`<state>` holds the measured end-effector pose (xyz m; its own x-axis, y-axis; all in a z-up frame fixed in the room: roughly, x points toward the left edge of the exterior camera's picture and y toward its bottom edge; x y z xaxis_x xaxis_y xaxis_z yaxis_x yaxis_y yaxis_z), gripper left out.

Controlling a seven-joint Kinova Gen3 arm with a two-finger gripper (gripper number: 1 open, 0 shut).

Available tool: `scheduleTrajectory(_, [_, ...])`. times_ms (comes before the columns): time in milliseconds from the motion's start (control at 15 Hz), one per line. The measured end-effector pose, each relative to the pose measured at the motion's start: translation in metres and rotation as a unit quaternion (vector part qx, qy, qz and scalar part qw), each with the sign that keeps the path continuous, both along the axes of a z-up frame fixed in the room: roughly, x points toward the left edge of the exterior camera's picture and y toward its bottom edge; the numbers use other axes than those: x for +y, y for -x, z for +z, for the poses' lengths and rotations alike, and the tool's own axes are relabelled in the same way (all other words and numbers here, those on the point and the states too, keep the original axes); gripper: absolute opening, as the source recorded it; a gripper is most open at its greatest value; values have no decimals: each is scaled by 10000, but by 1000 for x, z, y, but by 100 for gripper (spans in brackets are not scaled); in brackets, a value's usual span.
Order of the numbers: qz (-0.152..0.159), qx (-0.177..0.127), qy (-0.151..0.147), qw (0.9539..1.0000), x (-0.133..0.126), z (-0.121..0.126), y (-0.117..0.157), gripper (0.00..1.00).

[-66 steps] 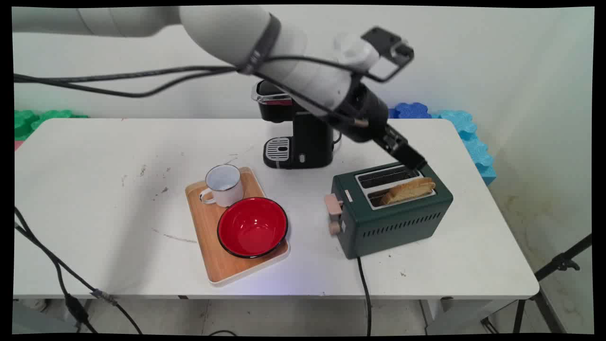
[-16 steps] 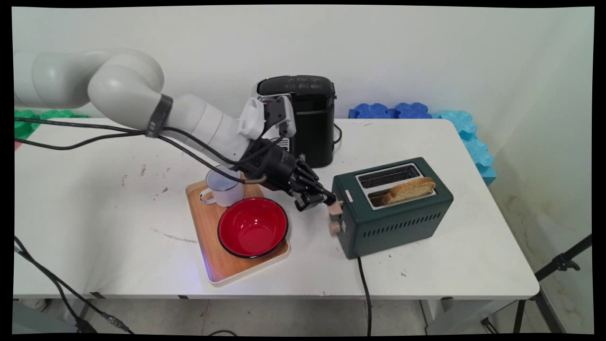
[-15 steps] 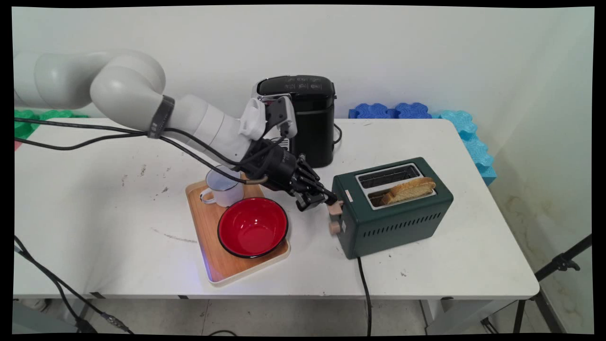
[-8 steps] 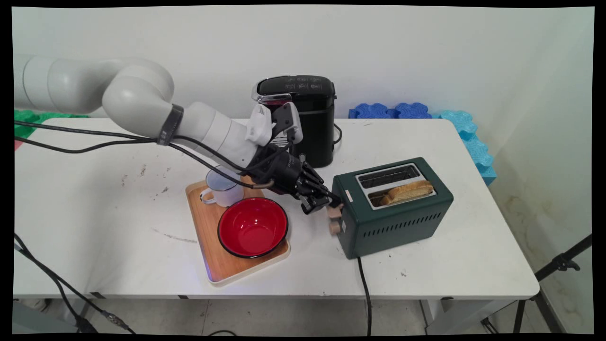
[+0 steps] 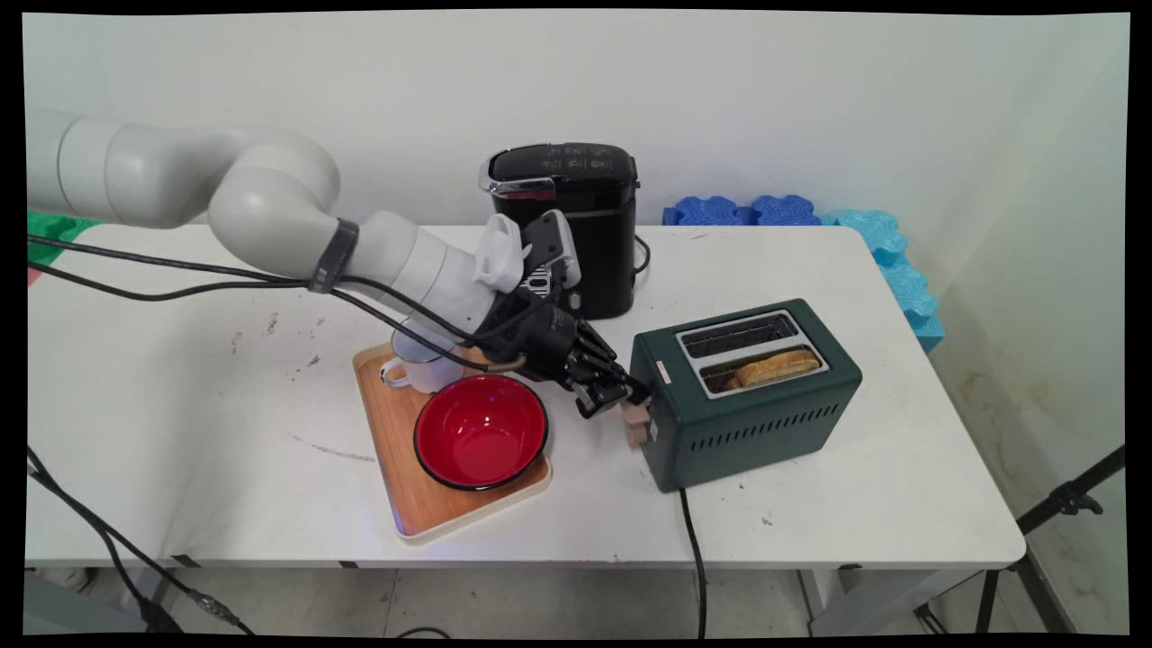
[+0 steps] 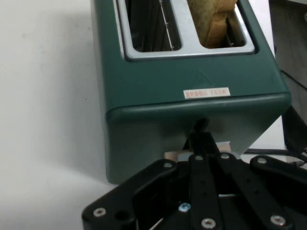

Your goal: Press the toaster switch

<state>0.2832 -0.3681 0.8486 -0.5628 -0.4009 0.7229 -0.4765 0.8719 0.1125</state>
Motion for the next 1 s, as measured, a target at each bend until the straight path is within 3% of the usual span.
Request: scheduleTrajectory(1000, [167, -89, -177, 9997, 2, -21, 3, 0])
